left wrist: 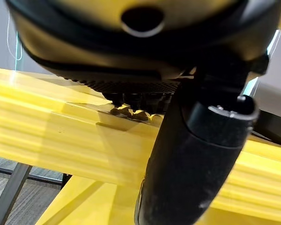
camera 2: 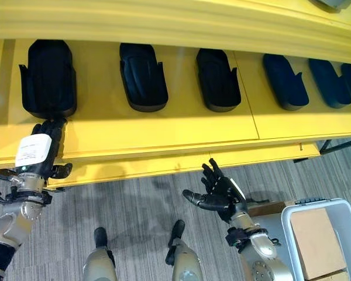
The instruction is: Move parts from the plastic box to the shelf.
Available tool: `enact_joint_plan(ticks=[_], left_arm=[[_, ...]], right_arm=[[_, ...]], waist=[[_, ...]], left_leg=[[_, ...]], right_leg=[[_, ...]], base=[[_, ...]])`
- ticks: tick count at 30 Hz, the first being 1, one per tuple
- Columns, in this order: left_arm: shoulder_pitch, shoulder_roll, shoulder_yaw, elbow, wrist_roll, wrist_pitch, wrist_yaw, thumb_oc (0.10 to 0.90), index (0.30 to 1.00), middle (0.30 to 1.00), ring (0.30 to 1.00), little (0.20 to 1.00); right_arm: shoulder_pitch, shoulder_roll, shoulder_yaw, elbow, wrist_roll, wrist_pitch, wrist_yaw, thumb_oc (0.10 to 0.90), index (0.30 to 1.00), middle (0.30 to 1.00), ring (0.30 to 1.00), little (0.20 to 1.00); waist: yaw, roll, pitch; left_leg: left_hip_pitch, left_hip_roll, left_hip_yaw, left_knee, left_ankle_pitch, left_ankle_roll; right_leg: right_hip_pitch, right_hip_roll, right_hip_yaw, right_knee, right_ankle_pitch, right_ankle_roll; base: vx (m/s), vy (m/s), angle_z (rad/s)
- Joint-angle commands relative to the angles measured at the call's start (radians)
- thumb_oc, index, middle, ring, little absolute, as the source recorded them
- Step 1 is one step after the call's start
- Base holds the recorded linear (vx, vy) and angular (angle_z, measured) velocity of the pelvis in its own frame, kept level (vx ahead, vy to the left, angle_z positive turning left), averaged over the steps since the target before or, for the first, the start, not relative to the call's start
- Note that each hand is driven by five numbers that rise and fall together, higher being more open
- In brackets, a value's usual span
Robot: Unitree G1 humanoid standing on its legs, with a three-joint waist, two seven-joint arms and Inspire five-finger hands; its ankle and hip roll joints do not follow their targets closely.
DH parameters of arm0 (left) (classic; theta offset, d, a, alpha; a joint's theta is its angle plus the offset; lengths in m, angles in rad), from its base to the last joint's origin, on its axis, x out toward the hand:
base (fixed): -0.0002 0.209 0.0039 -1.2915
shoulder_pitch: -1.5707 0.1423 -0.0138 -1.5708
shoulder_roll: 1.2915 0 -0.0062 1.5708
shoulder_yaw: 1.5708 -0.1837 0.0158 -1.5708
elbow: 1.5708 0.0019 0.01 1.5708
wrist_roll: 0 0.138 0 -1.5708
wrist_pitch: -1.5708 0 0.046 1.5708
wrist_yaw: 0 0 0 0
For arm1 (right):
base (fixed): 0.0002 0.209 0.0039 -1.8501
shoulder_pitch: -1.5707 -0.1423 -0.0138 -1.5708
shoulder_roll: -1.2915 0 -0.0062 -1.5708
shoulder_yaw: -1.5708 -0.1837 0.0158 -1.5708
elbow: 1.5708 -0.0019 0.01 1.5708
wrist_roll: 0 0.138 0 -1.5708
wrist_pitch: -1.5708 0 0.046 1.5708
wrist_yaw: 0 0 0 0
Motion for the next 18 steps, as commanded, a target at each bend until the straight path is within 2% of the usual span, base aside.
enact_joint_plan(ticks=[1, 12, 18], left_arm=[[-0.083, 0.046, -0.020, 0.019, -0.022, -0.033, -0.004, 0.900, 1.000, 1.000, 1.000, 1.000], [-0.113, 0.062, -0.033, 0.032, -0.025, -0.034, 0.005, 0.900, 1.000, 1.000, 1.000, 1.000], [-0.054, 0.046, -0.025, -0.036, -0.025, -0.057, -0.011, 0.900, 1.000, 1.000, 1.000, 1.000]], right_arm=[[-0.039, -0.060, -0.048, -0.106, 0.029, -0.094, 0.016, 0.900, 1.000, 1.000, 1.000, 1.000], [-0.039, -0.067, -0.043, -0.107, 0.029, -0.093, 0.020, 0.900, 1.000, 1.000, 1.000, 1.000], [-0.036, -0.056, -0.041, -0.103, 0.022, -0.094, 0.015, 0.900, 1.000, 1.000, 1.000, 1.000]], waist=[[-0.021, -0.017, -0.025], [-0.023, -0.024, -0.022], [-0.012, -0.015, -0.013]], left_leg=[[-0.052, 0.031, -0.045, 0.075, -0.033, 0.017], [-0.069, 0.030, -0.047, 0.092, -0.038, 0.021], [-0.066, 0.021, -0.052, 0.088, -0.039, 0.025]], right_leg=[[0.061, -0.091, 0.024, 0.111, -0.093, 0.073], [0.050, -0.093, 0.030, 0.114, -0.090, 0.073], [0.050, -0.100, 0.027, 0.120, -0.092, 0.071]], base=[[0.00, 0.000, 0.00], [0.00, 0.000, 0.00], [-0.01, 0.002, 0.00]])
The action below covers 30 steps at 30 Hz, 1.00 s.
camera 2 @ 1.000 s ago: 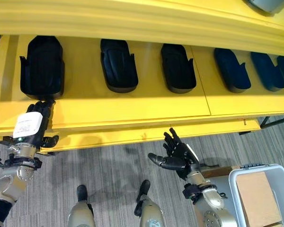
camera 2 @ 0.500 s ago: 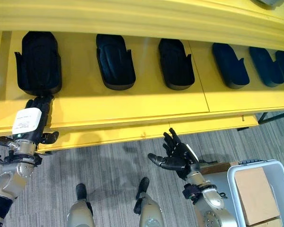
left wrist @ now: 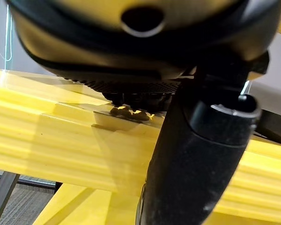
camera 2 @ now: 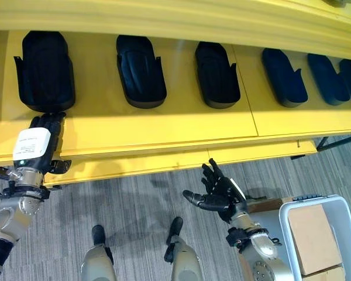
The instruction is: Move parts from the plastic box to the shelf.
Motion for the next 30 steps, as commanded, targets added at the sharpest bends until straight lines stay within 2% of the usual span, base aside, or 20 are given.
enact_joint_plan(ticks=[1, 2, 3, 6, 8, 11, 12, 13, 14, 15, 16, 17, 18, 19, 20, 22, 26, 30], left_arm=[[0.008, 0.009, 0.000, -0.076, -0.023, -0.064, -0.017, 0.900, 1.000, 1.000, 1.000, 1.000], [0.013, 0.010, 0.003, -0.079, -0.023, -0.064, -0.019, 0.900, 1.000, 1.000, 1.000, 1.000], [0.039, 0.002, 0.006, -0.098, -0.027, -0.075, -0.026, 0.900, 1.000, 1.000, 1.000, 1.000], [0.131, -0.022, 0.018, -0.182, -0.054, -0.115, -0.064, 0.900, 1.000, 1.000, 1.000, 1.000], [0.274, -0.078, 0.045, -0.282, -0.239, -0.178, -0.155, 0.900, 1.000, 1.000, 1.000, 1.000], [0.337, -0.087, 0.047, -0.330, -0.323, -0.199, -0.201, 0.900, 1.000, 1.000, 1.000, 1.000], [0.389, -0.104, 0.040, -0.368, -0.423, -0.217, -0.260, 0.900, 1.000, 1.000, 1.000, 1.000], [0.390, -0.104, 0.040, -0.369, -0.423, -0.217, -0.260, 0.900, 1.000, 1.000, 1.000, 1.000], [0.417, -0.114, 0.037, -0.394, -0.487, -0.225, -0.272, 0.900, 1.000, 1.000, 1.000, 1.000], [0.445, -0.141, 0.020, -0.413, -0.647, -0.243, -0.310, 0.900, 1.000, 1.000, 1.000, 1.000], [0.447, -0.140, 0.022, -0.415, -0.649, -0.242, -0.312, 0.900, 1.000, 1.000, 1.000, 1.000], [0.454, -0.166, 0.015, -0.419, -0.801, -0.256, -0.346, 0.900, 1.000, 1.000, 1.000, 1.000], [0.484, -0.191, 0.004, -0.426, -0.937, -0.248, -0.387, 0.900, 1.000, 1.000, 1.000, 1.000], [0.484, -0.191, 0.004, -0.426, -0.937, -0.248, -0.387, 0.900, 1.000, 1.000, 1.000, 1.000], [0.487, -0.230, -0.015, -0.435, -1.105, -0.238, -0.422, 0.900, 1.000, 1.000, 1.000, 1.000], [0.495, -0.261, -0.032, -0.432, -1.217, -0.223, -0.453, 0.900, 1.000, 1.000, 1.000, 1.000], [0.498, -0.316, -0.063, -0.418, -1.346, -0.196, -0.478, 0.900, 1.000, 1.000, 1.000, 1.000], [0.489, -0.354, -0.072, -0.393, -1.382, -0.190, -0.475, 0.900, 1.000, 1.000, 1.000, 1.000]], right_arm=[[-0.033, -0.043, -0.052, -0.104, 0.024, -0.097, 0.012, 0.900, 1.000, 1.000, 1.000, 1.000], [-0.033, -0.044, -0.050, -0.104, 0.024, -0.096, 0.012, 0.900, 1.000, 1.000, 1.000, 1.000], [-0.033, -0.041, -0.052, -0.102, 0.026, -0.098, 0.012, 0.900, 1.000, 1.000, 1.000, 1.000], [-0.041, -0.035, -0.055, -0.102, 0.027, -0.101, 0.006, 0.900, 1.000, 1.000, 1.000, 1.000], [-0.042, -0.018, -0.061, -0.100, 0.023, -0.106, -0.002, 0.900, 1.000, 1.000, 1.000, 1.000], [-0.033, -0.014, -0.067, -0.102, 0.014, -0.108, -0.003, 0.900, 1.000, 1.000, 1.000, 1.000], [-0.031, -0.013, -0.070, -0.102, 0.007, -0.109, -0.003, 0.900, 1.000, 1.000, 1.000, 1.000], [-0.031, -0.013, -0.069, -0.102, 0.007, -0.109, -0.003, 0.900, 1.000, 1.000, 1.000, 1.000], [-0.023, -0.010, -0.073, -0.101, 0.003, -0.109, -0.002, 0.900, 1.000, 1.000, 1.000, 1.000], [-0.023, -0.003, -0.069, -0.095, -0.004, -0.113, -0.008, 0.900, 1.000, 1.000, 1.000, 1.000], [-0.023, -0.003, -0.069, -0.096, -0.004, -0.113, -0.008, 0.900, 1.000, 1.000, 1.000, 1.000], [-0.027, 0.005, -0.063, -0.090, -0.009, -0.117, -0.014, 0.900, 1.000, 1.000, 1.000, 1.000], [-0.017, 0.017, -0.059, -0.079, -0.017, -0.118, -0.014, 0.900, 1.000, 1.000, 1.000, 1.000], [-0.017, 0.017, -0.059, -0.079, -0.017, -0.118, -0.014, 0.900, 1.000, 1.000, 1.000, 1.000], [-0.020, 0.030, -0.044, -0.073, -0.031, -0.123, -0.024, 0.900, 1.000, 1.000, 1.000, 1.000], [-0.020, 0.046, -0.037, -0.061, -0.038, -0.124, -0.029, 0.900, 1.000, 1.000, 1.000, 1.000], [-0.024, 0.075, -0.009, -0.044, -0.056, -0.124, -0.043, 0.900, 1.000, 1.000, 1.000, 1.000], [-0.039, 0.098, 0.018, -0.035, -0.069, -0.124, -0.057, 0.900, 1.000, 1.000, 1.000, 1.000]], waist=[[-0.008, -0.007, -0.016], [-0.009, -0.004, -0.020], [-0.005, -0.004, -0.015], [0.012, 0.009, -0.013], [0.030, 0.030, -0.027], [0.032, 0.041, -0.040], [0.037, 0.057, -0.057], [0.036, 0.057, -0.057], [0.037, 0.066, -0.066], [0.040, 0.082, -0.084], [0.039, 0.082, -0.083], [0.041, 0.090, -0.095], [0.040, 0.104, -0.121], [0.040, 0.104, -0.120], [0.044, 0.118, -0.151], [0.046, 0.131, -0.181], [0.046, 0.151, -0.235], [0.045, 0.162, -0.273]], left_leg=[[-0.037, 0.003, -0.047, 0.040, -0.001, 0.032], [-0.027, 0.007, -0.054, 0.040, -0.020, 0.023], [-0.032, 0.001, -0.048, 0.036, 0.001, 0.033], [-0.015, -0.003, -0.052, 0.020, 0.004, 0.034], [0.021, -0.011, -0.058, -0.014, 0.013, 0.036], [0.043, -0.015, -0.063, -0.036, 0.021, 0.037], [0.064, -0.020, -0.066, -0.063, 0.031, 0.037], [0.065, -0.020, -0.066, -0.063, 0.031, 0.036], [0.079, -0.023, -0.067, -0.079, 0.037, 0.036], [0.101, -0.027, -0.070, -0.104, 0.050, 0.035], [0.104, -0.027, -0.072, -0.107, 0.051, 0.035], [0.116, -0.028, -0.073, -0.120, 0.060, 0.035], [0.134, -0.029, -0.075, -0.147, 0.072, 0.034], [0.134, -0.029, -0.075, -0.147, 0.072, 0.034], [0.152, -0.030, -0.076, -0.183, 0.092, 0.029], [0.172, -0.029, -0.076, -0.214, 0.106, 0.024], [0.198, -0.028, -0.073, -0.262, 0.131, 0.017], [0.219, -0.027, -0.067, -0.285, 0.139, 0.015]], right_leg=[[0.071, -0.111, 0.009, 0.103, -0.079, 0.063], [0.079, -0.105, 0.019, 0.107, -0.095, 0.074], [0.075, -0.112, 0.006, 0.105, -0.080, 0.063], [0.091, -0.118, -0.002, 0.108, -0.084, 0.065], [0.123, -0.121, -0.017, 0.104, -0.088, 0.067], [0.149, -0.120, -0.029, 0.095, -0.088, 0.069], [0.170, -0.120, -0.041, 0.085, -0.089, 0.072], [0.171, -0.120, -0.042, 0.084, -0.089, 0.072], [0.186, -0.118, -0.051, 0.078, -0.089, 0.074], [0.208, -0.118, -0.065, 0.071, -0.090, 0.075], [0.211, -0.118, -0.067, 0.069, -0.090, 0.075], [0.226, -0.116, -0.078, 0.061, -0.088, 0.076], [0.249, -0.111, -0.092, 0.046, -0.089, 0.077], [0.249, -0.111, -0.092, 0.046, -0.089, 0.077], [0.274, -0.103, -0.113, 0.024, -0.090, 0.079], [0.295, -0.095, -0.127, 0.005, -0.091, 0.081], [0.325, -0.079, -0.145, -0.026, -0.097, 0.081], [0.343, -0.071, -0.146, -0.044, -0.101, 0.079]], base=[[0.00, 0.000, 0.00], [-0.06, 0.004, 0.01], [0.00, 0.000, 0.00], [-0.01, -0.015, 0.01], [0.04, -0.066, 0.04], [0.04, -0.046, 0.09], [0.02, -0.035, 0.16], [0.04, -0.046, 0.17], [0.04, -0.042, 0.19], [0.04, -0.043, 0.21], [0.02, -0.059, 0.21], [0.03, -0.053, 0.21], [0.03, -0.052, 0.18], [0.05, -0.059, 0.16], [0.03, -0.049, 0.15], [0.03, -0.052, 0.20], [0.01, -0.027, 0.15], [0.00, -0.006, 0.01]])
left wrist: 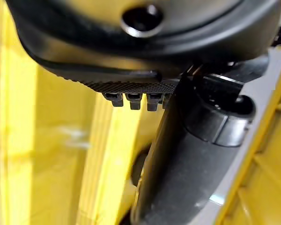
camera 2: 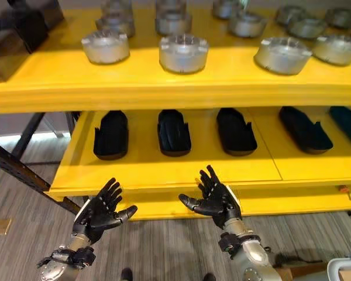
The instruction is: Move parts from the plastic box to the shelf.
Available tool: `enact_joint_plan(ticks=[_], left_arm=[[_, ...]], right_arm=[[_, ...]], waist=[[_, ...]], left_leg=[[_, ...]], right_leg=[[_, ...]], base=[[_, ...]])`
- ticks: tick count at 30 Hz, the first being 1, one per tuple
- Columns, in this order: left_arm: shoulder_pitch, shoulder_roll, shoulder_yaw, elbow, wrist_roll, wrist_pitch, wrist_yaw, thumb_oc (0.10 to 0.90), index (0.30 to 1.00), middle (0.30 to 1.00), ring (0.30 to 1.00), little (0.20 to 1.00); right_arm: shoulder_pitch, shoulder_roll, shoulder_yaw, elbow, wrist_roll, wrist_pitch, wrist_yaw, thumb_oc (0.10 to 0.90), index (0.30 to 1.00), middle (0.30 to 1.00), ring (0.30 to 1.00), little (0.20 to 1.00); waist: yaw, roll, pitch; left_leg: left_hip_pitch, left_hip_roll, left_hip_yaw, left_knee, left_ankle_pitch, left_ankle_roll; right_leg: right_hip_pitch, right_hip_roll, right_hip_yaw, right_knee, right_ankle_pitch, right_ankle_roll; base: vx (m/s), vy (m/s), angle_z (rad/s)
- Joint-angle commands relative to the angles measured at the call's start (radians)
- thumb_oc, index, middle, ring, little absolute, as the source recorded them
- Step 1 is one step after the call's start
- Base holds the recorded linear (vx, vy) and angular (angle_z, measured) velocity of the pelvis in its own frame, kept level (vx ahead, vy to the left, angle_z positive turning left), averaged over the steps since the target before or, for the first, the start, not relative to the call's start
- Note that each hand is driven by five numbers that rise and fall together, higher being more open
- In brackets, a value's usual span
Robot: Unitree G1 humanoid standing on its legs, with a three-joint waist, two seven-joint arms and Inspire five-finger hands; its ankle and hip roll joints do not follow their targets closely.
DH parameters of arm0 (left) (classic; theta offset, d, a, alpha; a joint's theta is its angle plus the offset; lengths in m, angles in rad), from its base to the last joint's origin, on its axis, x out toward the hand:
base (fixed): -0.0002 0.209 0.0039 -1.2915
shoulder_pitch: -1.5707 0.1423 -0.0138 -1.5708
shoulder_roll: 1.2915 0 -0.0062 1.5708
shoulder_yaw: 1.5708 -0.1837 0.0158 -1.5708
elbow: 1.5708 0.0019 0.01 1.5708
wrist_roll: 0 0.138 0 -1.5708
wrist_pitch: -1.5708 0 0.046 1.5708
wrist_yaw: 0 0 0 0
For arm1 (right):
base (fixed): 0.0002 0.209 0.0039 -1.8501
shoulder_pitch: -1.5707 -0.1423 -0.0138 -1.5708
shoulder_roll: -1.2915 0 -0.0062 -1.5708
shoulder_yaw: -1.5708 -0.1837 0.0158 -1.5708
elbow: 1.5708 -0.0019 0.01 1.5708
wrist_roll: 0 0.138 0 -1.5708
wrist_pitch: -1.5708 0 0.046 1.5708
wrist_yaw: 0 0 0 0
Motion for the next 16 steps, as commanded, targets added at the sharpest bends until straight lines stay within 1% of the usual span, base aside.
enact_joint_plan(ticks=[1, 9, 16], left_arm=[[-0.068, 0.015, 0.028, -0.037, -0.046, -0.061, -0.032, 0.900, 1.000, 1.000, 1.000, 1.000], [-0.064, -0.012, 0.034, 0.000, -0.039, -0.055, -0.022, 0.900, 1.000, 1.000, 1.000, 1.000], [-0.058, -0.024, 0.048, 0.010, -0.037, -0.057, -0.016, 0.900, 1.000, 1.000, 1.000, 1.000]], right_arm=[[-0.075, 0.010, -0.017, -0.042, -0.026, -0.110, -0.012, 0.900, 1.000, 1.000, 1.000, 1.000], [-0.116, 0.035, 0.004, -0.020, -0.031, -0.111, -0.038, 0.900, 1.000, 1.000, 1.000, 1.000], [-0.121, 0.043, 0.013, -0.014, -0.028, -0.108, -0.041, 0.900, 1.000, 1.000, 1.000, 1.000]], waist=[[-0.007, -0.041, -0.024], [-0.006, -0.035, -0.054], [-0.011, -0.037, -0.062]], left_leg=[[-0.045, 0.028, -0.009, -0.045, 0.070, 0.012], [-0.010, 0.028, 0.012, -0.059, 0.067, 0.015], [-0.001, 0.024, 0.014, -0.063, 0.068, 0.018]], right_leg=[[0.071, -0.045, -0.026, 0.036, -0.064, 0.037], [0.088, -0.046, -0.009, 0.020, -0.053, 0.036], [0.091, -0.048, -0.003, 0.018, -0.044, 0.037]], base=[[0.00, 0.000, 0.00], [0.01, 0.001, -0.04], [0.00, 0.001, -0.02]])
